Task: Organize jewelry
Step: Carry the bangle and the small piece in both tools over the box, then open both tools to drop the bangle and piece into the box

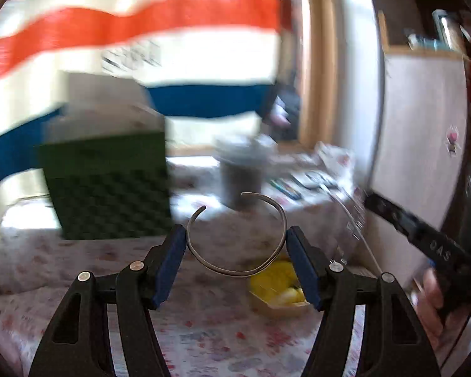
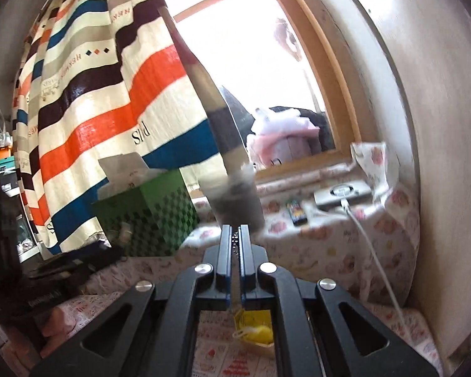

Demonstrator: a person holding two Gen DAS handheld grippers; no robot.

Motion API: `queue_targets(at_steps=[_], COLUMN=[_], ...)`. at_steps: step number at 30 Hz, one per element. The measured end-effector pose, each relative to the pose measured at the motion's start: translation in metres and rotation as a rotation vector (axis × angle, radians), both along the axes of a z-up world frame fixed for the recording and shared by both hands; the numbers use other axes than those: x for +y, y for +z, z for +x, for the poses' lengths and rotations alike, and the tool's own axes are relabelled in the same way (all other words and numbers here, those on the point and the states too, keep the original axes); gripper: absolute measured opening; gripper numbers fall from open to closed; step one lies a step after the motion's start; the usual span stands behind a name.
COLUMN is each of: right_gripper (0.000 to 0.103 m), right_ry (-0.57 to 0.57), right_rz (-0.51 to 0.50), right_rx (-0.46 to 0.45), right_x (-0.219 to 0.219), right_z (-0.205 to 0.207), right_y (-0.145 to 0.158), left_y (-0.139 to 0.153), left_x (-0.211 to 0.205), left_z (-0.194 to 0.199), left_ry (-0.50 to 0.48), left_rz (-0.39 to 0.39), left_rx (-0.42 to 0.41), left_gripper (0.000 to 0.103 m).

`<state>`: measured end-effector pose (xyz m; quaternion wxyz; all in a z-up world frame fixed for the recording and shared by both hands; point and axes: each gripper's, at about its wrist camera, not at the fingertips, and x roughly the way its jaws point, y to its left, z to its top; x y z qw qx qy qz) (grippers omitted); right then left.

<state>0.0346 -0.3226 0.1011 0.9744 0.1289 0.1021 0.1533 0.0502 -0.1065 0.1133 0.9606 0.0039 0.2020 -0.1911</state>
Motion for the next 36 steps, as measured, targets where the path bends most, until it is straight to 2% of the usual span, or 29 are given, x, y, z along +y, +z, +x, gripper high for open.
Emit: queue_targets(at_steps=[6, 11, 17, 21, 24, 31, 32, 34, 36], right_gripper=[0.003, 0.003, 0.003, 0.003, 0.003, 0.005, 0.005, 0.014, 0.016], right_ry=[-0.012, 0.003, 0.002, 0.004, 0.03, 0.061, 0.064, 0.06, 0.042], right_rz=[0.001, 0.021, 0.039, 0.07, 0.101, 0.191, 0.207, 0.227, 0.227], right_rx=[0.066, 0.141, 0.234, 0.307, 0.335, 0.382, 0.388, 0.386, 0.378], right_x=[-0.003, -0.01, -0.017, -0.022, -0.025, -0.04, -0.043, -0.048, -0.053], right_z=[0.025, 0.043, 0.069, 0.081, 0.084, 0.091, 0.091, 0.09, 0.086], right_y=[-0.017, -0.038, -0.06, -0.077, -0.083, -0.092, -0.093, -0.093, -0.092], left_y=[-0.037, -0.07, -0.093, -0.099, -0.102, -0.107, -0.108, -0.109, -0.11], left_x=[-0.027, -0.039, -0.047, -0.053, -0.065, -0.076, -0.077, -0.08, -0.084], left_z=[0.052, 0.075, 0.089, 0.092, 0.086, 0.092, 0.093, 0.095, 0.096], left_ry=[-0.067, -0.083, -0.049, -0.078, -0.088, -0.114, -0.118, -0.131, -0.142], left_rz=[-0.008, -0.025, -0.011, 0.005, 0.077, 0.095, 0.094, 0.088, 0.085], left_rx=[0.217, 0.32, 0.345, 0.361, 0.33, 0.357, 0.362, 0.374, 0.377], left_gripper=[0.064, 0.064, 0.064, 0.064, 0.064, 0.064, 0.064, 0.064, 0.064])
